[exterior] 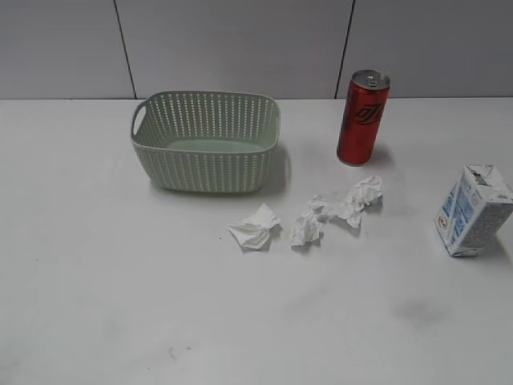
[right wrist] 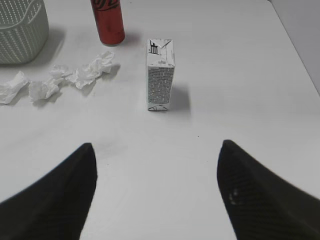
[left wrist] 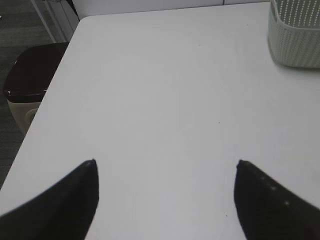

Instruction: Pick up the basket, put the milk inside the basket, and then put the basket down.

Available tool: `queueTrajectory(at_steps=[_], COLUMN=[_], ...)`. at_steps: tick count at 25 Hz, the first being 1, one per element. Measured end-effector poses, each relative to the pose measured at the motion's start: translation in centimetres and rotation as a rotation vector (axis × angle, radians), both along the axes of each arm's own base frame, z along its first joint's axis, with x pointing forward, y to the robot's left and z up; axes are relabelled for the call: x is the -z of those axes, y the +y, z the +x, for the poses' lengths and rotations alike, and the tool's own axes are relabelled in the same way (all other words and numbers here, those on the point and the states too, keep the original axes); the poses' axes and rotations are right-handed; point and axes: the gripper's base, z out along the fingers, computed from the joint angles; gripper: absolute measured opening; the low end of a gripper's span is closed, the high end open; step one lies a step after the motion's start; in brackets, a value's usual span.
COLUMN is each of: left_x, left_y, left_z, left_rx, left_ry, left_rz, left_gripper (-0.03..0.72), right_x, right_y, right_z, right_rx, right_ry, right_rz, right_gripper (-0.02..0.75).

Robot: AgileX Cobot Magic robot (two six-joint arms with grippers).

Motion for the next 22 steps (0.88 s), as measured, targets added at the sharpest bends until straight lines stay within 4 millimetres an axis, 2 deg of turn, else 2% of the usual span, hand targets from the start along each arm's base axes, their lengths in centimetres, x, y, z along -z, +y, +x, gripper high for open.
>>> queueTrajectory(at_steps=[11, 14, 17, 22], left_x=[-0.1, -1.1, -2.9, -5.4], left_y=[0.0, -0.1, -0.2, -0.4], left_z=[0.0, 0.1, 1.2, 4.7], left_rx=[0.001, 0.006, 0.013, 0.016], left_ry=[-0.006, -0.066, -0.133, -0.177], left_rz=[-0.001, -0.010, -0.022, -0.032], left_gripper=[0.615, 0.613, 0.611, 0.608], right_x=[0.0, 0.0, 0.0, 0.0], right_y=[0.0, 0.0, 0.0, 0.0], right_z=[0.0, 0.0, 0.0, 0.0], right_rx=[0.000, 0.000, 0.000, 0.000], right_ry=[0.000, 0.000, 0.000, 0.000], right_rz=[-0.001, -0.001, -0.001, -0.001], right_gripper=[0.567, 0.567, 0.567, 0.567])
